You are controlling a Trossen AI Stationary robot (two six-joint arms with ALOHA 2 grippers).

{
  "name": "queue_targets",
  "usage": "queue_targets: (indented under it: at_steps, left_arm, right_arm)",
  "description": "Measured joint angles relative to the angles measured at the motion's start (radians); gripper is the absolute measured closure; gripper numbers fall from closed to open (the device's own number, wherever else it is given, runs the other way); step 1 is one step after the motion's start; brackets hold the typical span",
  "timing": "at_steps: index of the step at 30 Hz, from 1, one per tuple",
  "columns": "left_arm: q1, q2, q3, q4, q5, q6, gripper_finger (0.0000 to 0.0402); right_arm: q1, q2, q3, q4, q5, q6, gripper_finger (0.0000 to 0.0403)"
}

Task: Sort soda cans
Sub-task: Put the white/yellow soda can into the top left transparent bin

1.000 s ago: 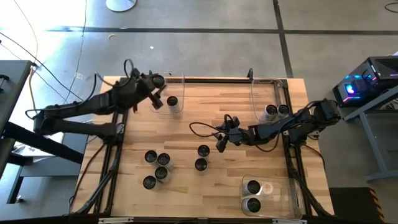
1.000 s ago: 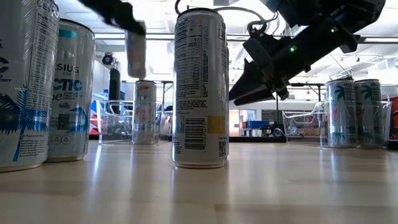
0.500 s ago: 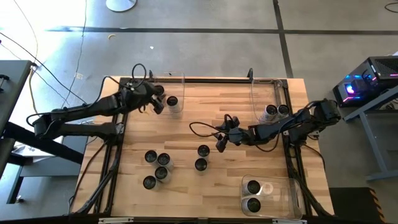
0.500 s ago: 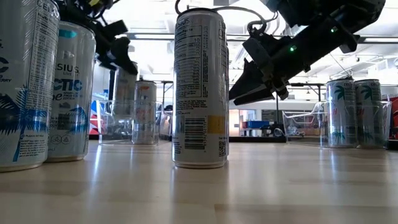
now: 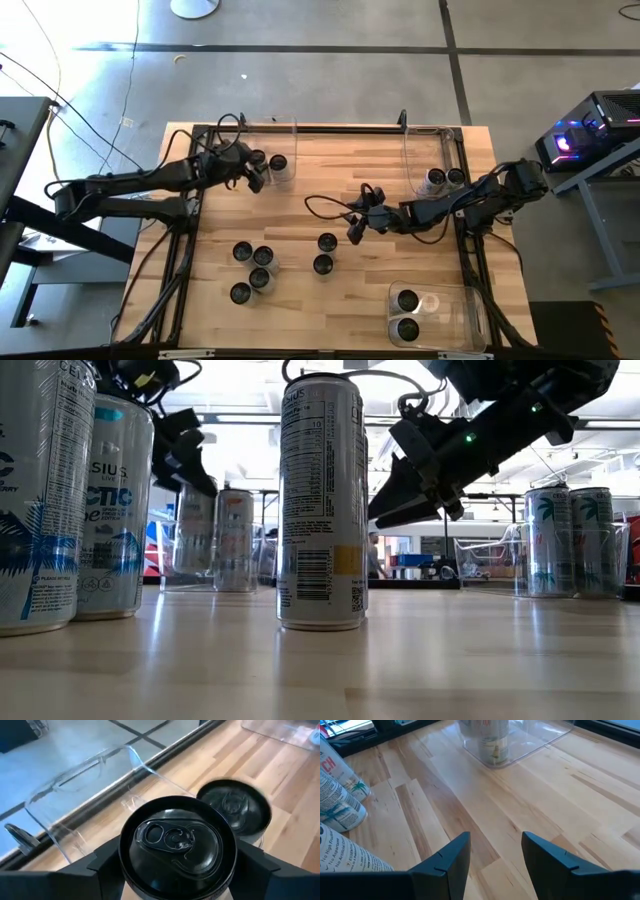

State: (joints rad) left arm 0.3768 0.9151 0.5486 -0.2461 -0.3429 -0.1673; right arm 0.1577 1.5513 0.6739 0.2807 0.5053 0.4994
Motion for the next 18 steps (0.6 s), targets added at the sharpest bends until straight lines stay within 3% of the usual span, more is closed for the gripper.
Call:
queue_targets:
  at_steps: [18]
  left_arm:
    - [0.009,0.001,-0.014,-0.02,0.09,0.016,0.0114]
  right_arm:
    - [0.0,0.0,0.0,0.002,-0.002,-0.002,0.0229]
